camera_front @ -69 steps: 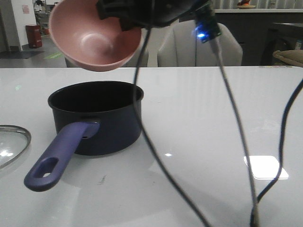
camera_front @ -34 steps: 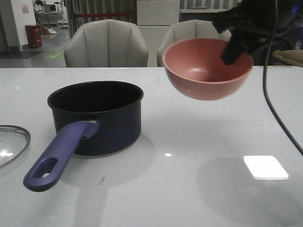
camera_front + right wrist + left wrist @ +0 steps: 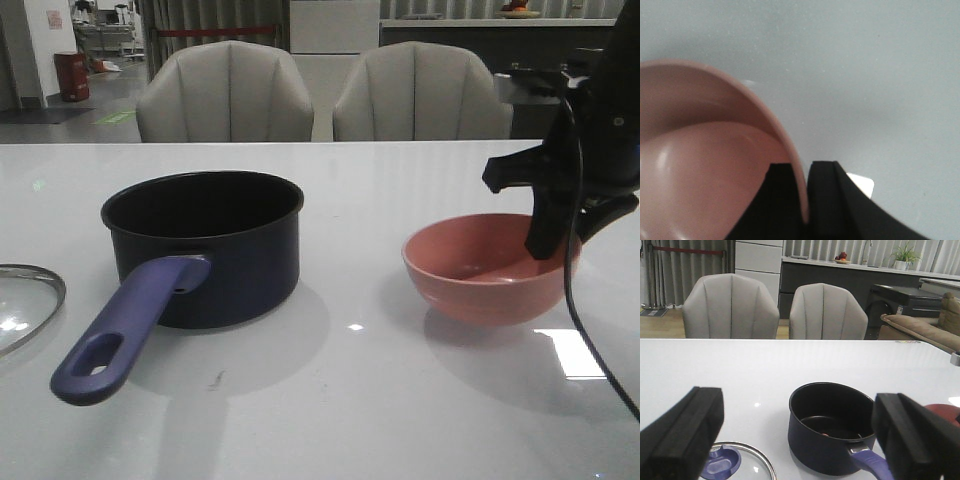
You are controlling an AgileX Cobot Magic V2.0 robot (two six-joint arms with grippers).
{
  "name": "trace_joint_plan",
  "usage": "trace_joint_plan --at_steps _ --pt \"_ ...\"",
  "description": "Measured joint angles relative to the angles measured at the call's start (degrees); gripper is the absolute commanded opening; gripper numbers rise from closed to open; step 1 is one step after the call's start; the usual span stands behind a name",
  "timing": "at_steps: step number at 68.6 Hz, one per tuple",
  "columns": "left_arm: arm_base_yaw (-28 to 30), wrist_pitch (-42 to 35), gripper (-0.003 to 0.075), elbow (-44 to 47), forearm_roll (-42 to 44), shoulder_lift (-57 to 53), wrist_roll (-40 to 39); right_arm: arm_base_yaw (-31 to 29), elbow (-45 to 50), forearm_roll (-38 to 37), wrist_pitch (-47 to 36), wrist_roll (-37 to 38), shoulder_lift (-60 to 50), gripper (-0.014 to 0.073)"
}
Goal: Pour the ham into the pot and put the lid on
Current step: 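Carry the empty pink bowl back and set it on the table, then open the right gripper and raise it away from the bowl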
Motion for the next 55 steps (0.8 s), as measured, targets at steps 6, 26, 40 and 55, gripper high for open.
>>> trace_joint_plan --at_steps 6,26,40,55 --pt "0.00 0.00 0.0636 0.00 0.00 0.00 0.00 0.00 0.00 0.00 -0.11 0.00 0.63 0.0414" --pt "0.00 0.00 0.0636 0.00 0.00 0.00 0.00 0.00 -0.75 0.00 0.50 0.00 -4.04 0.0465" --pt "0.00 0.00 0.0636 0.00 0.00 0.00 0.00 1.16 5.21 -0.13 -5.45 -0.30 -20.58 0.0463" --pt "0.00 0.00 0.0636 0.00 0.00 0.00 0.00 3.27 15.29 -0.13 -12.62 -0.44 -39.00 0.0463"
